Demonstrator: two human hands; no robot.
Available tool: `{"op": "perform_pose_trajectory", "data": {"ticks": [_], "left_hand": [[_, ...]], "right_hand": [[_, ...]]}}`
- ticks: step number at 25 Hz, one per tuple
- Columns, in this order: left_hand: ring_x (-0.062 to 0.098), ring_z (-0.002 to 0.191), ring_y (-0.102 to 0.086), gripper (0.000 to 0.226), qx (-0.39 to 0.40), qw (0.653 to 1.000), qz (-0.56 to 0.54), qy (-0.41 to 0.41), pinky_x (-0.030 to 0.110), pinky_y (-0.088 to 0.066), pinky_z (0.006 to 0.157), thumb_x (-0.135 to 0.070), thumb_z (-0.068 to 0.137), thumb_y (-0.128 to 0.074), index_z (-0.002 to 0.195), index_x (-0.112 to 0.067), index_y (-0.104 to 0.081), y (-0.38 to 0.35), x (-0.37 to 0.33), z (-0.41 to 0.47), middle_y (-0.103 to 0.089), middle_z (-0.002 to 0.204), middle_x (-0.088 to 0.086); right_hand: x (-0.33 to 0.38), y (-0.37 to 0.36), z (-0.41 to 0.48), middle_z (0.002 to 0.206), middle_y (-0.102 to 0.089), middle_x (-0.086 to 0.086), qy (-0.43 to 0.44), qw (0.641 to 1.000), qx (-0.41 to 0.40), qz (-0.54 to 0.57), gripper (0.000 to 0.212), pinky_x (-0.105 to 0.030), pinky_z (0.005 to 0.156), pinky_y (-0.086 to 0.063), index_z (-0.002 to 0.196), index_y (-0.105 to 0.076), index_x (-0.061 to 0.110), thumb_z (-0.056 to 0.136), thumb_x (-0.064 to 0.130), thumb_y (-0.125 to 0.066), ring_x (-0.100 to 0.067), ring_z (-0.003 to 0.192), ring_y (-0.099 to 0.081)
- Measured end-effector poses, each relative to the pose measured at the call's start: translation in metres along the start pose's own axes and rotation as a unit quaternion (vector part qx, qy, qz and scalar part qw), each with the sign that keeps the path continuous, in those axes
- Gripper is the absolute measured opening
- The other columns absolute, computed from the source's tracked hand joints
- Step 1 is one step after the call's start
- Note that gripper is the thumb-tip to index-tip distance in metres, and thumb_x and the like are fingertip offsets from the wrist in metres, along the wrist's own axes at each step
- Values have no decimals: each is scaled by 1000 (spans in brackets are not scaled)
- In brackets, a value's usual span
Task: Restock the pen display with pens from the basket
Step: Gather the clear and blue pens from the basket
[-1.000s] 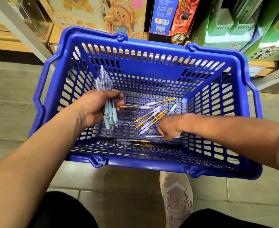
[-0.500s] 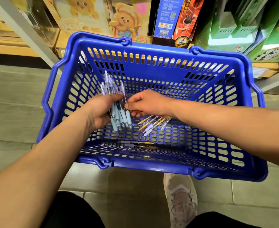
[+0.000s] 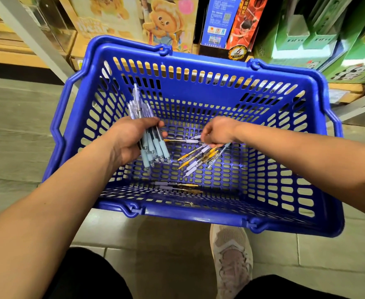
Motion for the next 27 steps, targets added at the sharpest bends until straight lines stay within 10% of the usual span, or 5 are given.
{"op": "perform_pose_trajectory", "data": {"ticks": [5,13,20,23,27], "left_hand": [[18,69,-74,6,-16,1000,-14,-4,33,-61,61,-14,100,-62,101,-8,-63,7,-3,7,-74,74,2],[14,58,-63,8,-6,999,-32,8,34,-60,66,-19,100,-61,94,-13,-62,18,-6,17,-62,67,-3],[14,65,-63,16,-5,1000,-12,17,35,-59,74,-18,101,-56,86,-15,-59,17,-5,16,-59,69,-2],[14,68,-67,13,-3,1000,-10,28,35,-60,71,-19,102,-55,90,-14,-60,16,-5,13,-63,71,-2],[10,65,-69,10,0,1000,7,25,28,-62,64,-17,102,-58,96,-13,-65,10,-3,10,-71,73,-3]], "right_hand": [[-33,-24,6,107,-63,2,20,934,52,-353,28,-31,76,-53,118,-63,22,92,11,-64,-21,95,-61],[-42,-37,9,107,-64,-3,82,869,20,-487,28,-41,85,-59,120,-63,14,94,3,-62,-25,97,-64],[-40,-29,8,111,-65,-3,39,888,127,-441,24,-37,86,-57,122,-62,12,98,12,-62,-22,99,-65],[-35,-21,3,94,-63,3,44,934,133,-327,19,-27,69,-47,117,-65,14,100,21,-60,-15,81,-55],[-26,-18,1,90,-73,4,78,993,77,-52,17,-30,83,-56,104,-71,15,97,30,-65,-11,84,-70]]}}
Point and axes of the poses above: each hand's wrist, its own z-axis towards the middle knuckle, its own y-axis out of the back of the hand, x = y × z, the point moved 3 cm from there along z, towards the middle knuckle
